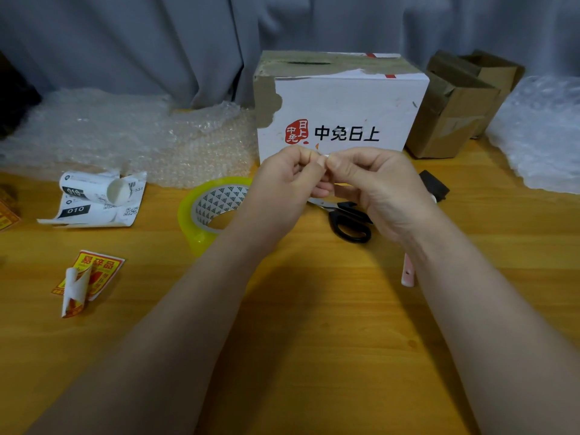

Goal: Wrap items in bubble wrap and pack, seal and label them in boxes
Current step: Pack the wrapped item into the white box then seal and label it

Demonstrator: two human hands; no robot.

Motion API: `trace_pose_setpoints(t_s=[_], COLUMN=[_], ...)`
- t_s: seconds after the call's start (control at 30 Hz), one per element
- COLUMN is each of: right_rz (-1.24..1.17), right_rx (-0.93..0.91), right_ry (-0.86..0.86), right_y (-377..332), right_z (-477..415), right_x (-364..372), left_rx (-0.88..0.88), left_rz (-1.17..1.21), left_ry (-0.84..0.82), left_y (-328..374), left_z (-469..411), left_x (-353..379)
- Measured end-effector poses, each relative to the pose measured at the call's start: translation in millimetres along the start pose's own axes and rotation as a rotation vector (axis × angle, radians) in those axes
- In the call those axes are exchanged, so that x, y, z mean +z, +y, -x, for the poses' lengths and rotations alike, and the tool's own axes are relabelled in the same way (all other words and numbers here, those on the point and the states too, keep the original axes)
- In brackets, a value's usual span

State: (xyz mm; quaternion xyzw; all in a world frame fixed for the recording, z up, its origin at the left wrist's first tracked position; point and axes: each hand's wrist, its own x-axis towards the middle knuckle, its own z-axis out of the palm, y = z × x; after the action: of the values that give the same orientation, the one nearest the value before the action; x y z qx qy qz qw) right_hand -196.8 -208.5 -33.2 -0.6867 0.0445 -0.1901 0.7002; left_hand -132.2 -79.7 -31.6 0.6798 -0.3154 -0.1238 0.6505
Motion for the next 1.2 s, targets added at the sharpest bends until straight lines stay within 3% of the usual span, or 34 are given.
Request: trace_pose_setpoints(t_s=[0.27, 0.5, 0.87, 1.07, 1.2], right_rz=[0.017, -0.136, -0.019, -0.251, -0.348], right_rx=[0.037, 0.132, 0.075, 0.268, 0.296], right_ry=[0.047, 0.042, 0.054, 0.047, -0.005], right_y=[-1, -6, 0, -6, -9], right_z=[-1, -2, -3, -5, -3], right_x=[-2, -7, -1, -14, -13], left_rx=[0.000, -0.029, -0.040, -0.112, -0.156], left_rz=[-0.076, -0.053, -0.041, 0.072, 0.124], left_ry=[-0.019, -0.034, -0.004, -0.072, -0.033], left_y=[-1, -1, 0, 0, 1], left_z=[0, 1, 2, 0, -1], left_x=[-1, 2, 0, -1, -2])
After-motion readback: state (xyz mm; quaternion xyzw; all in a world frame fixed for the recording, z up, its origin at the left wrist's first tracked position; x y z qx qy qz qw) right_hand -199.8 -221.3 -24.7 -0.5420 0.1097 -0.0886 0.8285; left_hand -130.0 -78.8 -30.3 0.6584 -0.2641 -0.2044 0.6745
